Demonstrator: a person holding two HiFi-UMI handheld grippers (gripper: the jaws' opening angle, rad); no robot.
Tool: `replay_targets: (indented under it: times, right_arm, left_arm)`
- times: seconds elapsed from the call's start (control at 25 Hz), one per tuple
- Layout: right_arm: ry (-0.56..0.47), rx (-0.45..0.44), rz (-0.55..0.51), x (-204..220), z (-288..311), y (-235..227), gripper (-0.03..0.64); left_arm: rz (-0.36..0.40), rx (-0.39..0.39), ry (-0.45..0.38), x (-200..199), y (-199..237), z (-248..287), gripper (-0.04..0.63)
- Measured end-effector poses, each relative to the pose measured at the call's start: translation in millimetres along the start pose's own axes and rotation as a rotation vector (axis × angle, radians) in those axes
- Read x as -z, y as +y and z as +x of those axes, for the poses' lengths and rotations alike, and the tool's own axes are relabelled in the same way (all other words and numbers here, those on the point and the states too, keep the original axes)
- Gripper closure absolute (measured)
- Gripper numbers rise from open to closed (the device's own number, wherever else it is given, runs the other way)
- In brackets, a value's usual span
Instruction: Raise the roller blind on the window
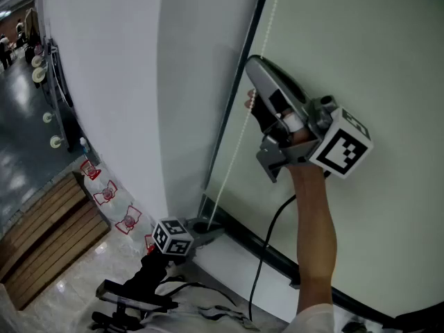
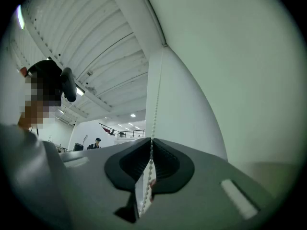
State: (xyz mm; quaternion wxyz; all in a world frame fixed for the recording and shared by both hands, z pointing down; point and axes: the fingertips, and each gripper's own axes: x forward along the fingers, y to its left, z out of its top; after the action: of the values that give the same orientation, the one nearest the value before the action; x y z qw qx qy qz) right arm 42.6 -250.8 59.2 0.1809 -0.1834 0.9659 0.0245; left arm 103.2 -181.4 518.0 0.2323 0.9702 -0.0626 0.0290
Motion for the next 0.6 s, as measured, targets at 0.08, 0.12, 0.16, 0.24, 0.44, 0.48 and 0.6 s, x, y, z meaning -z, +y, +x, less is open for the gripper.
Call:
replay_targets:
  times: [0.08,0.12,0.16,0.24,0.44,0.48,0.6]
  right_arm:
    - [0.018,0.007,0.008,4,-1,-4,0.604]
    - [0.026,0.012,0.019,7,-2,-7,0.604]
    - [0.034,0.017,0.032,10,-3,-10,0.604]
    - [0.052,0.026,0.053,14,-6,-17,0.604]
    - [0.115,0.056,0.045,74,-24,-12,0.604]
    - [0.123,0.059,0.048,93,-29,-7,0.604]
    - [0.155,0.072,0.073,132,-39,-2,0.604]
  left_arm:
    - [-0.003,0.003,-0.004,-9,-4,3,0.597]
    - [-0.005,0.005,-0.006,-14,-7,4,0.597]
    - [-0.006,0.006,-0.007,-20,-9,6,0.597]
    - [-0.01,0.007,-0.009,-34,-12,8,0.597]
    - [0.001,0.008,-0.016,-23,-6,4,0.597]
    - [0.007,0.01,-0.017,-14,-4,2,0.597]
    - [0.015,0.018,-0.02,-7,-3,0,0.597]
